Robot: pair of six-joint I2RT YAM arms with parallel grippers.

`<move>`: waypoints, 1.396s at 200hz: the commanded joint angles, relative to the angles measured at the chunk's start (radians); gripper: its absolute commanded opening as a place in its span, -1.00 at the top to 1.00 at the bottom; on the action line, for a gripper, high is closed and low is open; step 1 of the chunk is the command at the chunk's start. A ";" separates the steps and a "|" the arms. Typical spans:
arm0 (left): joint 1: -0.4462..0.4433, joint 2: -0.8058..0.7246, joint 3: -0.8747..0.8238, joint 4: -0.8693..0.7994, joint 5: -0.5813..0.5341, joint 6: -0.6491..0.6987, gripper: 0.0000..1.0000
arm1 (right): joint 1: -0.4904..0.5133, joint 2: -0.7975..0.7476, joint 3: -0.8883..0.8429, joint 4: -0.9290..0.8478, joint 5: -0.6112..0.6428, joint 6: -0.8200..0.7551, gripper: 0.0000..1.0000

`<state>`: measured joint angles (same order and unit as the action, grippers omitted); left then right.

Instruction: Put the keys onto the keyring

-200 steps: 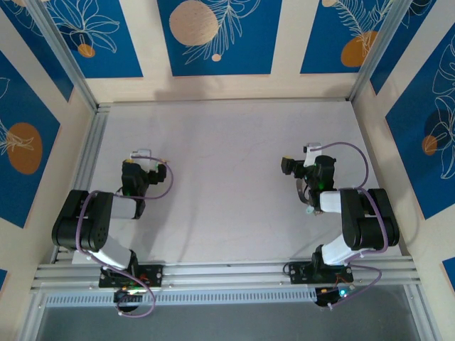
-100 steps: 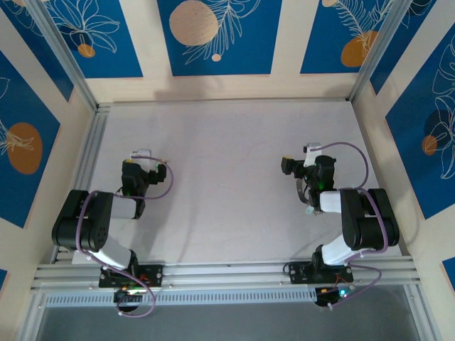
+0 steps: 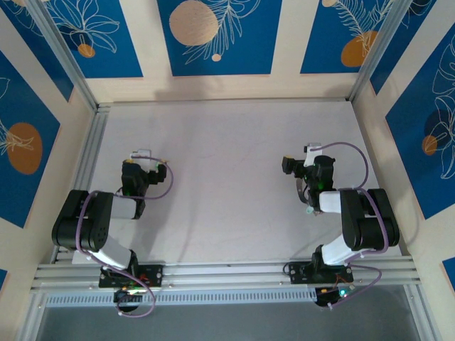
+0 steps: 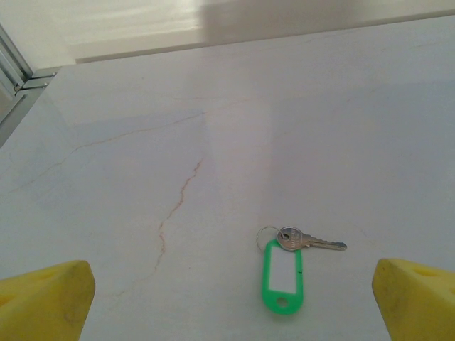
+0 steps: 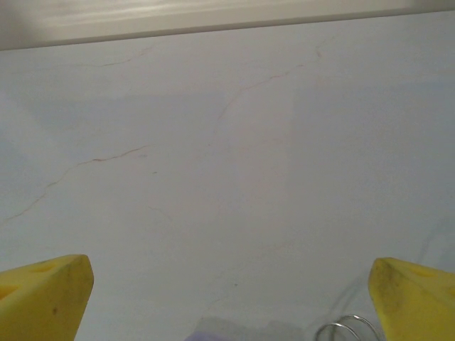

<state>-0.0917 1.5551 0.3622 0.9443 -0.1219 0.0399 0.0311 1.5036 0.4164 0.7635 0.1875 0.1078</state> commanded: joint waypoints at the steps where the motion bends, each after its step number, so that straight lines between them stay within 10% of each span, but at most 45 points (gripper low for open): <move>1: -0.003 -0.034 -0.080 0.141 0.029 0.033 -1.00 | 0.059 -0.136 0.061 -0.203 0.178 -0.015 -0.99; 20: -0.037 -0.180 -0.130 0.083 -0.055 0.038 -1.00 | 0.088 -0.292 0.111 -0.452 0.171 0.041 -0.99; 53: -0.181 -0.472 0.110 -0.668 -0.184 -0.093 -1.00 | 0.074 -0.441 0.225 -0.872 0.013 0.269 -0.99; 83: -0.314 -0.507 0.312 -0.989 -0.024 -0.248 -1.00 | -0.058 -0.472 0.292 -1.097 -0.183 0.357 -0.99; 148: -0.480 -0.388 0.330 -0.780 0.397 -0.448 -1.00 | -0.127 -0.186 0.393 -1.145 -0.377 0.413 -0.99; 279: -0.493 -0.416 0.227 -0.633 0.404 -0.483 -1.00 | -0.105 0.040 0.509 -1.169 -0.190 0.522 -0.99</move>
<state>-0.5831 1.1637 0.5896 0.2733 0.2695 -0.4393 -0.0605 1.5520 0.8791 -0.3653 -0.0559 0.5911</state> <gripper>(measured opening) 0.998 0.994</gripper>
